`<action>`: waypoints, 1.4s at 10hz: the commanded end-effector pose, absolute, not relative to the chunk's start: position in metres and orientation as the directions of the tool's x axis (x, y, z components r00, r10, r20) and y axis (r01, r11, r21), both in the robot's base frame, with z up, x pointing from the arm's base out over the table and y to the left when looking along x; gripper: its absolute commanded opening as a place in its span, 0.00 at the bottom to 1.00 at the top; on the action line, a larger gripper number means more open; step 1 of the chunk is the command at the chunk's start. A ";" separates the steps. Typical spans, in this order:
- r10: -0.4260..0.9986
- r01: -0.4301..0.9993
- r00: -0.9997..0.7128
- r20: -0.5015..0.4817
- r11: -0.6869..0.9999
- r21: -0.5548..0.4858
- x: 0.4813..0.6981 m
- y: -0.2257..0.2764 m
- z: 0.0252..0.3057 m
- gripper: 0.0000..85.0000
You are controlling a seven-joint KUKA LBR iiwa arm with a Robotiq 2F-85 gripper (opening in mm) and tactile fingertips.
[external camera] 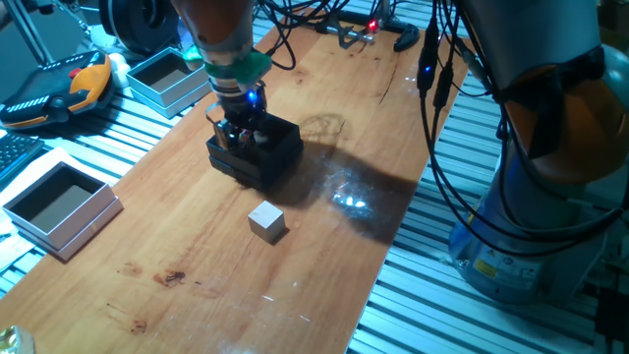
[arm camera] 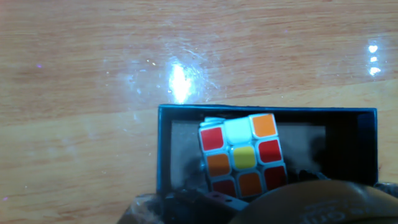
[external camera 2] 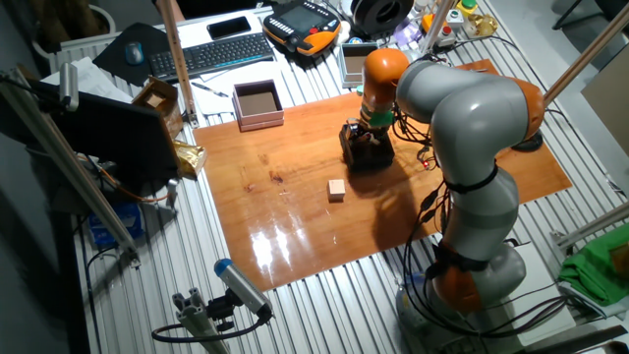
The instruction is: Take everything out of the gift box
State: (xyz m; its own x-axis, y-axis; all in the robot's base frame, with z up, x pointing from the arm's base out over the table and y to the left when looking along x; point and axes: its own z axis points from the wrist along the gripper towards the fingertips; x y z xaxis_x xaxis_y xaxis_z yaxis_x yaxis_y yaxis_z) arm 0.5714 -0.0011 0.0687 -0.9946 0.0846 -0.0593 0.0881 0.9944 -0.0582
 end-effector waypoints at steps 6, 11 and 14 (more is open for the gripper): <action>0.060 0.064 -0.996 -0.065 0.997 -0.052 0.572 0.001 0.065 0.61; 0.096 0.096 -0.995 -0.003 0.994 -0.046 0.559 0.018 0.109 0.58; 0.158 0.157 -0.987 0.036 0.987 -0.035 0.542 0.042 0.138 0.58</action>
State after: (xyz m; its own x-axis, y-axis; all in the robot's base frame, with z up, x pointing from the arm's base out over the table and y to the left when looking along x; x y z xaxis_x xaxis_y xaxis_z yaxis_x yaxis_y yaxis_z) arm 0.5410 0.0433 0.1360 -0.9864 0.1606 0.0351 0.1595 0.9866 -0.0329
